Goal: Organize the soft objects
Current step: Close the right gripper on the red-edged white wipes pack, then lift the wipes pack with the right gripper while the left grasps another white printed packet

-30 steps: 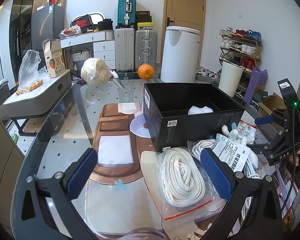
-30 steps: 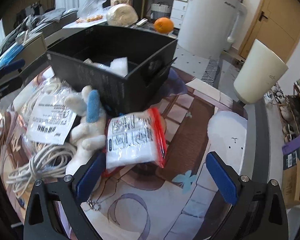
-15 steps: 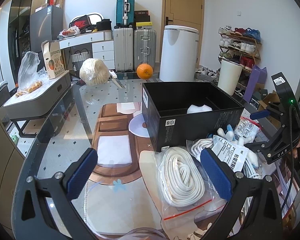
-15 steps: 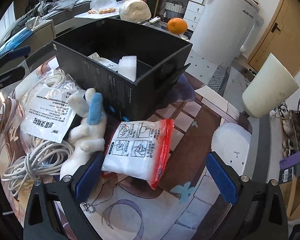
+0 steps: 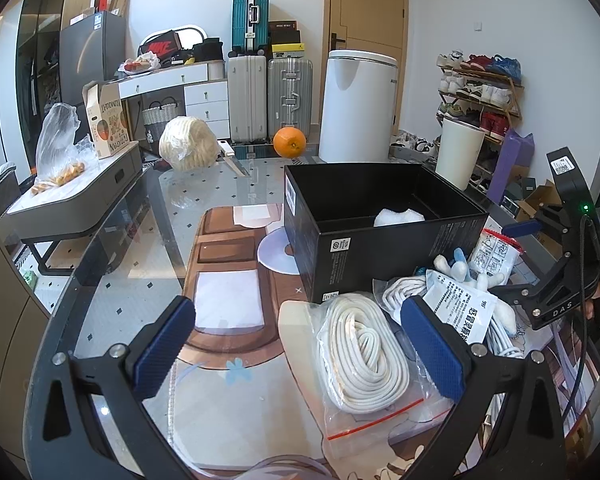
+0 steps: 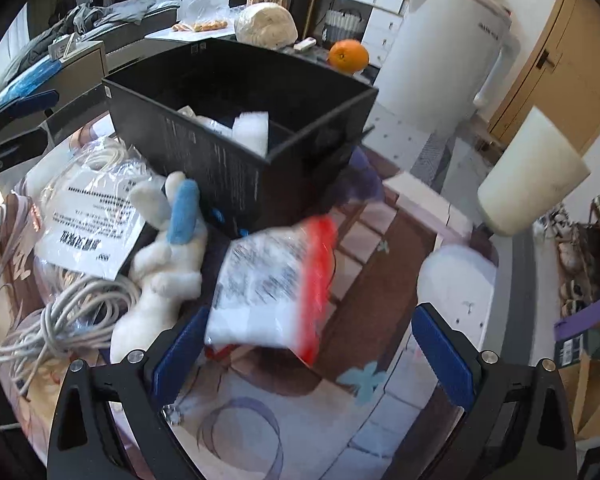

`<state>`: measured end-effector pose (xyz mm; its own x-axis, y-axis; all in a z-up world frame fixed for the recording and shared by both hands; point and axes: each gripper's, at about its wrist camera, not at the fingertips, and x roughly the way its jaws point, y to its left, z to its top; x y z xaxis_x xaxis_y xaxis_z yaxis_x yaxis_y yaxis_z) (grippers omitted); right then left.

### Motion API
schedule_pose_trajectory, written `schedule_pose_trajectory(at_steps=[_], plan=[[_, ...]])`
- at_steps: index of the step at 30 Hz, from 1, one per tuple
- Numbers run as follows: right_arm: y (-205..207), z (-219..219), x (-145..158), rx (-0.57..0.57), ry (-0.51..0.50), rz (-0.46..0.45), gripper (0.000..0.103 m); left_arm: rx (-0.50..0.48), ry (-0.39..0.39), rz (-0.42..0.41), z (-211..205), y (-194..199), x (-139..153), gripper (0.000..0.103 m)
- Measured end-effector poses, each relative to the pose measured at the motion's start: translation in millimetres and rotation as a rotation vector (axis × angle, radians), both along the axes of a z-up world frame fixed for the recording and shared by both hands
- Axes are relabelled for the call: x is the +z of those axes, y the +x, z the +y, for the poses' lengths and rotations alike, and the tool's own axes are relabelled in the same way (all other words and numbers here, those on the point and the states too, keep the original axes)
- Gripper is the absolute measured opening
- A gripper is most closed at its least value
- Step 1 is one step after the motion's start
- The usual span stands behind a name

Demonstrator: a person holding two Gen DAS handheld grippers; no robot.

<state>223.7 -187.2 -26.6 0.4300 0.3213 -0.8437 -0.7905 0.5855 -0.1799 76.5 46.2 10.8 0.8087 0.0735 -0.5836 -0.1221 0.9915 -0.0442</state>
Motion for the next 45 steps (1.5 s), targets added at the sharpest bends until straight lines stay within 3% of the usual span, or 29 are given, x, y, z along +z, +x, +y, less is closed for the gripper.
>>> schedule_pose_trajectory(at_steps=[5, 8, 10, 12, 14, 18, 26, 33, 45], plan=[[-3.5, 10.0, 2.9, 0.016, -0.018, -0.040, 0.102, -0.004, 0.002, 0.003, -1.0, 0.2, 0.8, 0.103], [0.5, 9.1, 0.3, 0.012, -0.016, 0.002, 0.097, -0.005, 0.000, 0.003, -1.1, 0.3, 0.8, 0.103], [4.4, 6.6, -0.7, 0.014, 0.012, 0.031, 0.091, -0.003, -0.001, 0.004, -1.6, 0.7, 0.7, 0.103], [4.9, 3.3, -0.7, 0.021, 0.044, 0.070, 0.075, -0.005, 0.000, 0.003, -1.4, 1.0, 0.9, 0.103], [4.2, 0.8, 0.1, 0.035, 0.078, 0.110, 0.066, -0.005, -0.001, 0.004, -1.7, 1.1, 0.8, 0.103], [-0.3, -1.6, 1.1, 0.038, 0.098, 0.108, 0.052, -0.005, -0.002, 0.002, -2.0, 1.0, 1.1, 0.103], [-23.6, -20.3, 8.8, -0.044, 0.135, 0.027, 0.050, -0.016, -0.015, -0.005, -4.1, -1.7, 0.7, 0.103], [-58.2, -40.8, 36.0, -0.103, 0.222, -0.047, 0.050, -0.085, 0.010, -0.013, -19.5, -5.7, 4.2, 0.103], [-96.1, -40.2, 37.0, -0.103, 0.325, 0.031, 0.050, -0.270, 0.158, 0.059, -74.0, -0.9, -4.3, 0.103]])
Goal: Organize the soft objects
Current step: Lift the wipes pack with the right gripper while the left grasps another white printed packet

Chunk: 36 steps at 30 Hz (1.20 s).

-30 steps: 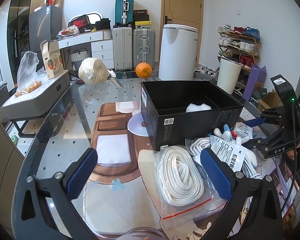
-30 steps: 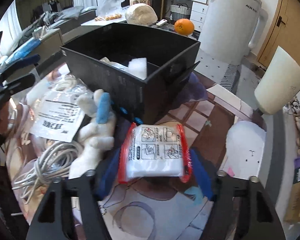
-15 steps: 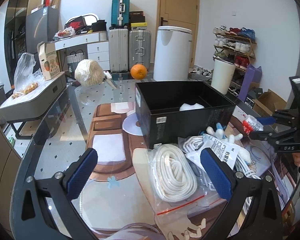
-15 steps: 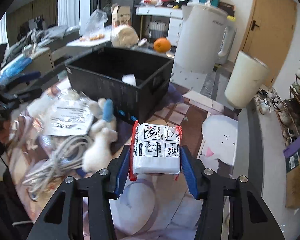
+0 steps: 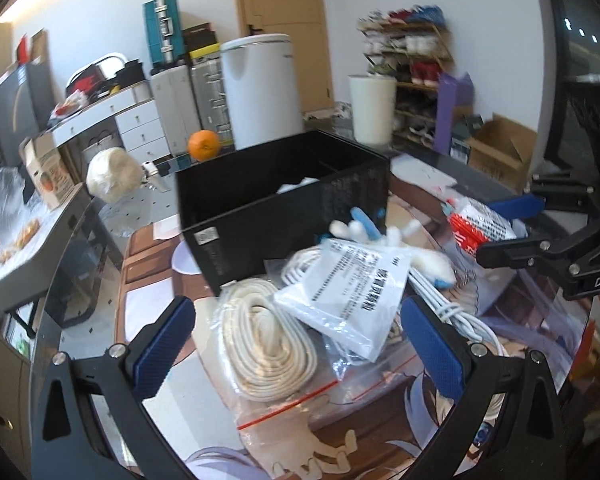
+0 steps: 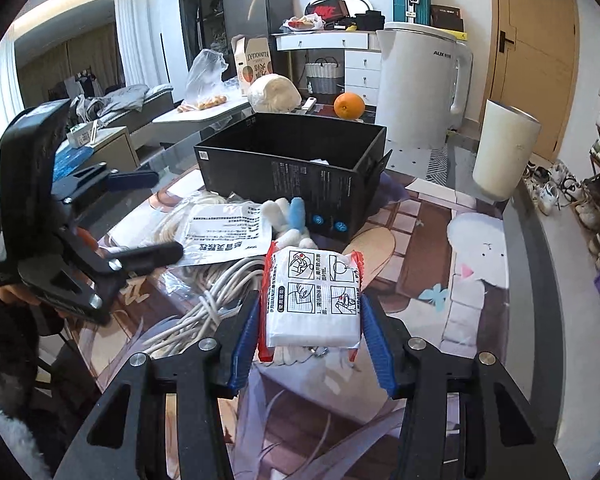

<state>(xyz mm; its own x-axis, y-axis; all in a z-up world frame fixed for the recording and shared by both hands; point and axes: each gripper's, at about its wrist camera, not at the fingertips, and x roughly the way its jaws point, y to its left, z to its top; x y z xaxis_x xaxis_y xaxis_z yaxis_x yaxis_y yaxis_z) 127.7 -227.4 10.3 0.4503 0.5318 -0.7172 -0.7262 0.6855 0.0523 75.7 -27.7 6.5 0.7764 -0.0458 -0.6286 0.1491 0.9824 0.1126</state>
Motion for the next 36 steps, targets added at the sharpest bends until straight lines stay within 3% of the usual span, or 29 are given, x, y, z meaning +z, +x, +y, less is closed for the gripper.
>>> schedule_pose_trajectory(at_steps=[13, 24, 26, 28, 36], plan=[[-0.2, -2.8, -0.6, 0.009, 0.011, 0.006, 0.050, -0.053, 0.058, 0.083, -19.6, 19.3, -5.0, 0.103], [-0.4, -2.8, -1.9, 0.020, 0.012, 0.010, 0.050, -0.065, 0.003, 0.147, -14.5, 39.5, -11.1, 0.102], [-0.5, -2.7, -2.0, 0.021, 0.011, 0.010, 0.050, -0.070, -0.014, 0.151, -13.0, 39.0, -12.2, 0.097], [-0.4, -2.4, -2.6, 0.022, 0.010, 0.012, 0.050, -0.093, -0.031, 0.163, -13.1, 37.9, -14.1, 0.082], [-1.1, 0.0, -5.8, 0.026, 0.004, 0.016, 0.050, -0.155, -0.029, 0.128, -19.4, 25.0, -7.8, 0.062]])
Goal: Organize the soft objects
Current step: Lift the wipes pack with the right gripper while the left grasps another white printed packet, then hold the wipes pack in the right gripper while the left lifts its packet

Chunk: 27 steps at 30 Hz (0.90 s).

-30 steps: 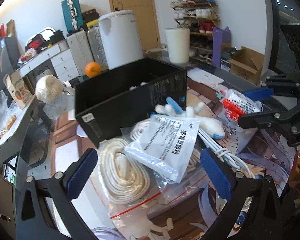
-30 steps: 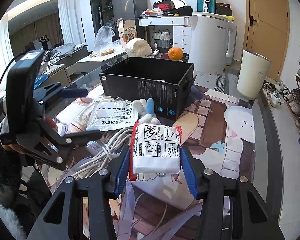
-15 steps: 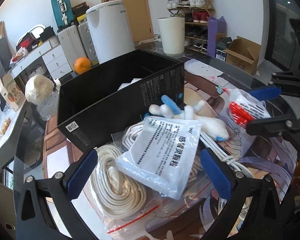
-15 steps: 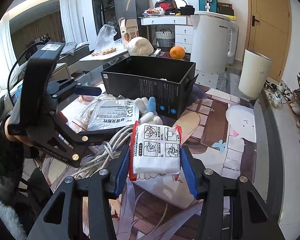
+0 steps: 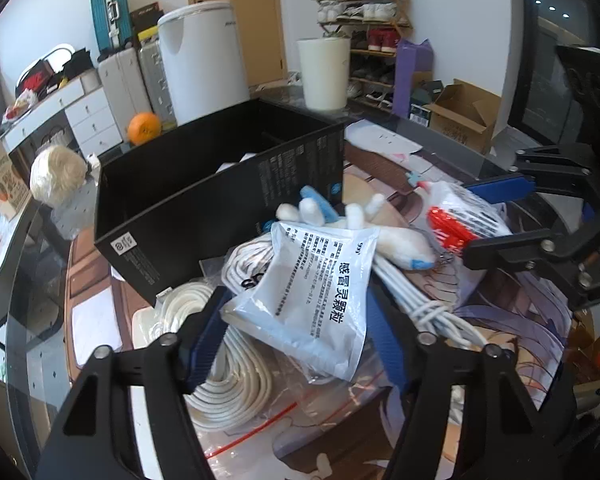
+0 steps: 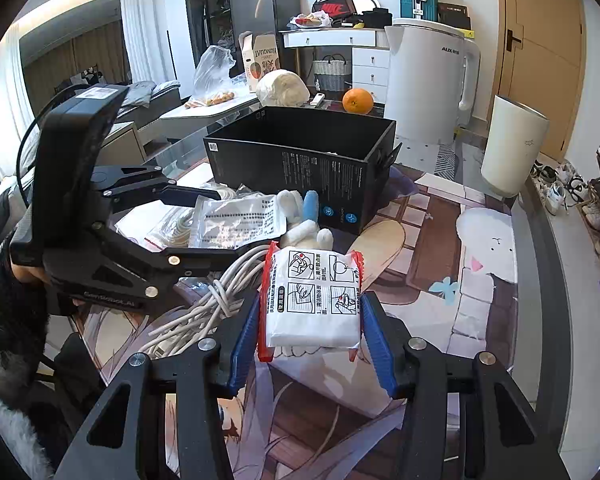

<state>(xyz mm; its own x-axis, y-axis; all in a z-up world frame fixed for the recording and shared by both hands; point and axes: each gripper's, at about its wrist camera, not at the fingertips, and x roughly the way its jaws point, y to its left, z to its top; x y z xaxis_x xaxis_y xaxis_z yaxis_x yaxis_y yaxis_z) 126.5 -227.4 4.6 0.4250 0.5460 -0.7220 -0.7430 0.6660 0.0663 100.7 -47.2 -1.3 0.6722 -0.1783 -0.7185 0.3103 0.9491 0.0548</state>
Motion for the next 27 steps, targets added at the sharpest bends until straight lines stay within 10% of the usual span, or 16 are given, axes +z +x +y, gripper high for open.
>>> schedule_pose_trajectory(at_steps=[21, 27], plan=[[-2.5, 3.8, 10.1, 0.005, 0.005, -0.029, 0.050, 0.051, -0.080, -0.063, 25.5, -23.8, 14.7, 0.045], [-2.3, 7.9, 11.6, 0.012, -0.002, -0.032, 0.050, 0.032, -0.068, -0.046, 15.6, -20.4, 11.9, 0.068]])
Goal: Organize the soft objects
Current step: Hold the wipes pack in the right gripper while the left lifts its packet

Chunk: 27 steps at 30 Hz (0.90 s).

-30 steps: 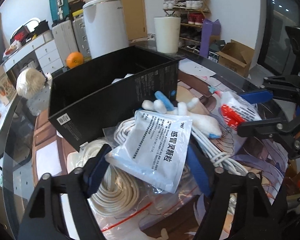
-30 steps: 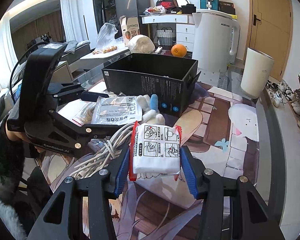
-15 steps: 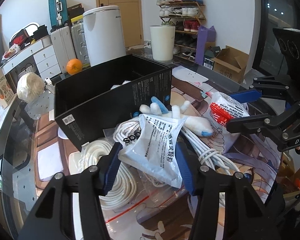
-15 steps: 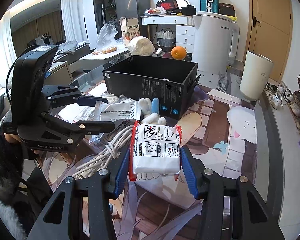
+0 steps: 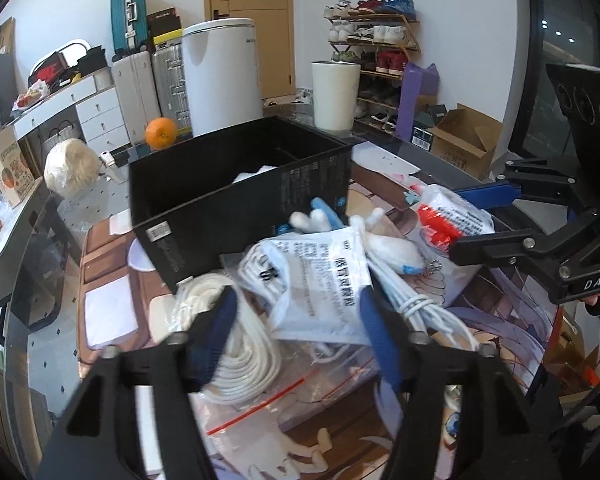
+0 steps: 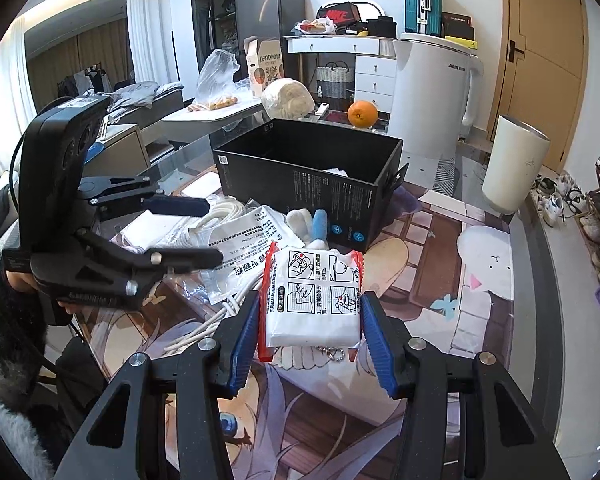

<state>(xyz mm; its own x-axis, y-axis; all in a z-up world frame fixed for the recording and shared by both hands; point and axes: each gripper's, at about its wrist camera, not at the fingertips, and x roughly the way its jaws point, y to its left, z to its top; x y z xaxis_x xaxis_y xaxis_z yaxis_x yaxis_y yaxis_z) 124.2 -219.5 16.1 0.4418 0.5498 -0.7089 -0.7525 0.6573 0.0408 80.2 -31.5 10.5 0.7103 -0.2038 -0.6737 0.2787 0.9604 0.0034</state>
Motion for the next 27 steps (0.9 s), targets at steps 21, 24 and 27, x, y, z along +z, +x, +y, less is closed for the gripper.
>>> schedule_pose_trajectory(at_steps=[21, 24, 27], plan=[[1.3, -8.5, -4.2, -0.011, -0.004, 0.008, 0.050, -0.042, 0.116, 0.044, -24.8, 21.7, -11.1, 0.053], [0.8, -8.5, -3.6, -0.011, -0.004, 0.007, 0.050, -0.043, 0.114, 0.032, -21.9, 17.5, -10.7, 0.047], [0.8, -8.3, -3.0, -0.010, -0.004, 0.005, 0.050, -0.019, 0.105, 0.010, -16.4, 13.2, -7.3, 0.022]])
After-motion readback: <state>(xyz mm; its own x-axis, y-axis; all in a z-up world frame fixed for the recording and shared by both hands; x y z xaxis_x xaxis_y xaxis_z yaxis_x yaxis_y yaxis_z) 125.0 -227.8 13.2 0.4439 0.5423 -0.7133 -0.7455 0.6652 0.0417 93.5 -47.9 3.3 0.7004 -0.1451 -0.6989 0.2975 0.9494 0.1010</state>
